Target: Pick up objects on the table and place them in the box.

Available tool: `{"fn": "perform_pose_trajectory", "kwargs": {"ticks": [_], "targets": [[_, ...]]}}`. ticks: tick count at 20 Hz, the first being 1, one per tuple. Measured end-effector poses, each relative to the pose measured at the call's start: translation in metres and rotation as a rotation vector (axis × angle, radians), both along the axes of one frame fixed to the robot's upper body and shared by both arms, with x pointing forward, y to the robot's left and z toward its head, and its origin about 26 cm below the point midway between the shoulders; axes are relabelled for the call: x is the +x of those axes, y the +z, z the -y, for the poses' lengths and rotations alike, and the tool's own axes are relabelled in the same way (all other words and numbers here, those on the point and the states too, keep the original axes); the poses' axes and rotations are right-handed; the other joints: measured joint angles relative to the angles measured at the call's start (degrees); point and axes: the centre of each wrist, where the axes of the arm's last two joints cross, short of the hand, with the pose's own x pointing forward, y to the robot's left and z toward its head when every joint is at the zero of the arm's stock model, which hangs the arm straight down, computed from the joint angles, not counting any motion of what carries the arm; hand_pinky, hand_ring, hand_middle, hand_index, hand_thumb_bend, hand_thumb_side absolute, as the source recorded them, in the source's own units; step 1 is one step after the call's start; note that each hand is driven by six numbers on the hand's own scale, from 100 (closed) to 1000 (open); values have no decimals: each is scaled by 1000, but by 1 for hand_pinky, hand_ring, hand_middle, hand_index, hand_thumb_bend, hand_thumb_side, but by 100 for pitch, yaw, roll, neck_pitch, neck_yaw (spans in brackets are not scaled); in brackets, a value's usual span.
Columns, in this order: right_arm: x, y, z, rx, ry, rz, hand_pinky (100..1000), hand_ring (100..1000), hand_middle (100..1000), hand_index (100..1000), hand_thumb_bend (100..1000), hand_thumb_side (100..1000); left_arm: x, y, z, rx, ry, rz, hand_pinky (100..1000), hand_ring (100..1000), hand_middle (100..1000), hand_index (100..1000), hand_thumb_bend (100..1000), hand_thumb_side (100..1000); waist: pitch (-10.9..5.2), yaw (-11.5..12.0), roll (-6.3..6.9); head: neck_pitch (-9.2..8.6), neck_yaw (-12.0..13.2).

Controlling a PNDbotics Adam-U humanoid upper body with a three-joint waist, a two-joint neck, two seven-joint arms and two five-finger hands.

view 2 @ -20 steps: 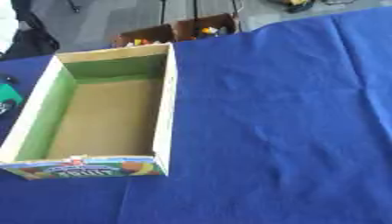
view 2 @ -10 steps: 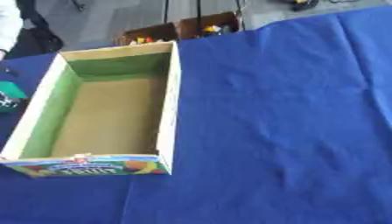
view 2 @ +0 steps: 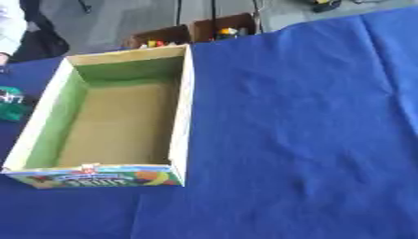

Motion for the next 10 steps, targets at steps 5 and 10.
{"fn": "perform_pose_trajectory", "kwargs": {"ticks": [5, 10], "targets": [[-1, -2, 2, 1, -8, -4, 720, 605, 417, 677, 100, 740, 3, -7, -7, -52, 43, -30, 924, 969, 945, 1000, 652, 914, -13, 42, 0, 49, -6], [-1, -2, 2, -2, -13, 1, 719, 605, 416, 676, 100, 743, 5, -15, -15, -104, 83, -47, 936, 981, 957, 1000, 660, 914, -21, 43, 4, 53, -2]]}}
